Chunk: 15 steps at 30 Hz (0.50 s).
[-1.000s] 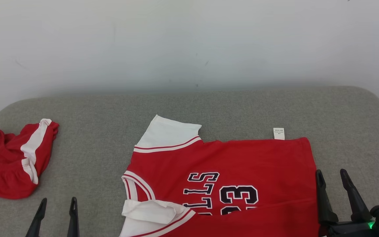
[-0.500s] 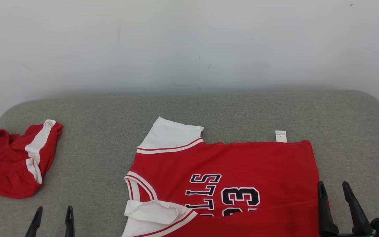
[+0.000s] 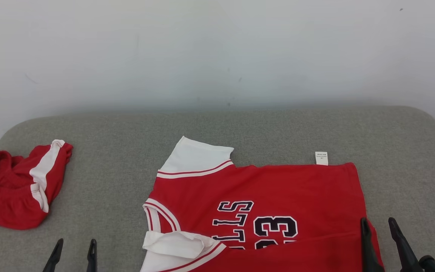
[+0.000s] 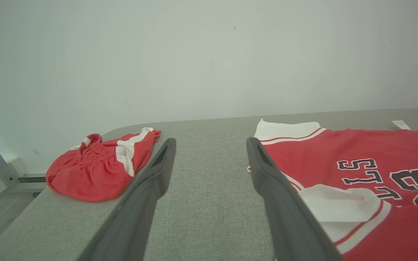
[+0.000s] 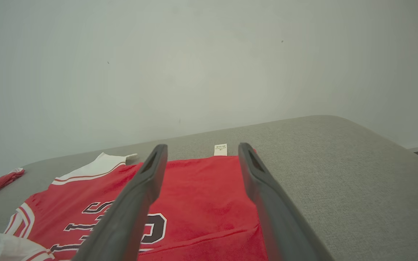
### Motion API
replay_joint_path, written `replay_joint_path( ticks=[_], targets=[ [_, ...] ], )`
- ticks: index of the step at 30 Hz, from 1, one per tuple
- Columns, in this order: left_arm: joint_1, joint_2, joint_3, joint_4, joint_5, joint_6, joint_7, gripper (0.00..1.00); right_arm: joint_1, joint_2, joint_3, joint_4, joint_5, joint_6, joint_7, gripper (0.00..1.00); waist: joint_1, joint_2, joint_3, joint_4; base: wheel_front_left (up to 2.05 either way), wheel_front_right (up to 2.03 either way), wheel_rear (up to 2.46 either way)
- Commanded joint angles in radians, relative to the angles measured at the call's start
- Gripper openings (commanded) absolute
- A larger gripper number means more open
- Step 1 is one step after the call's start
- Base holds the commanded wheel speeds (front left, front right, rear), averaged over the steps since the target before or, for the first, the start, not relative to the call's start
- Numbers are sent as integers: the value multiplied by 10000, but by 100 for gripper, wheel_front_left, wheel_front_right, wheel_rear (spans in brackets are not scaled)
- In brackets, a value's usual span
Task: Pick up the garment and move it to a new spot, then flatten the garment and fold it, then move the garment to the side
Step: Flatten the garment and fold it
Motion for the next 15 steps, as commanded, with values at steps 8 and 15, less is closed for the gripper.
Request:
replay_joint_path(
  ticks=[8, 15],
  targets=[
    [-665, -38, 336, 615, -108, -45, -31, 100, -714, -139, -34, 1164, 55, -26, 3, 100, 0, 0, 207, -402, 0, 0, 0],
    [-2639, 680, -194, 1781, -684, -70, 299, 100, -2699, -641, 300, 2677, 170, -25, 480, 100, 0, 0, 850, -1057, 0, 0, 0]
  ],
)
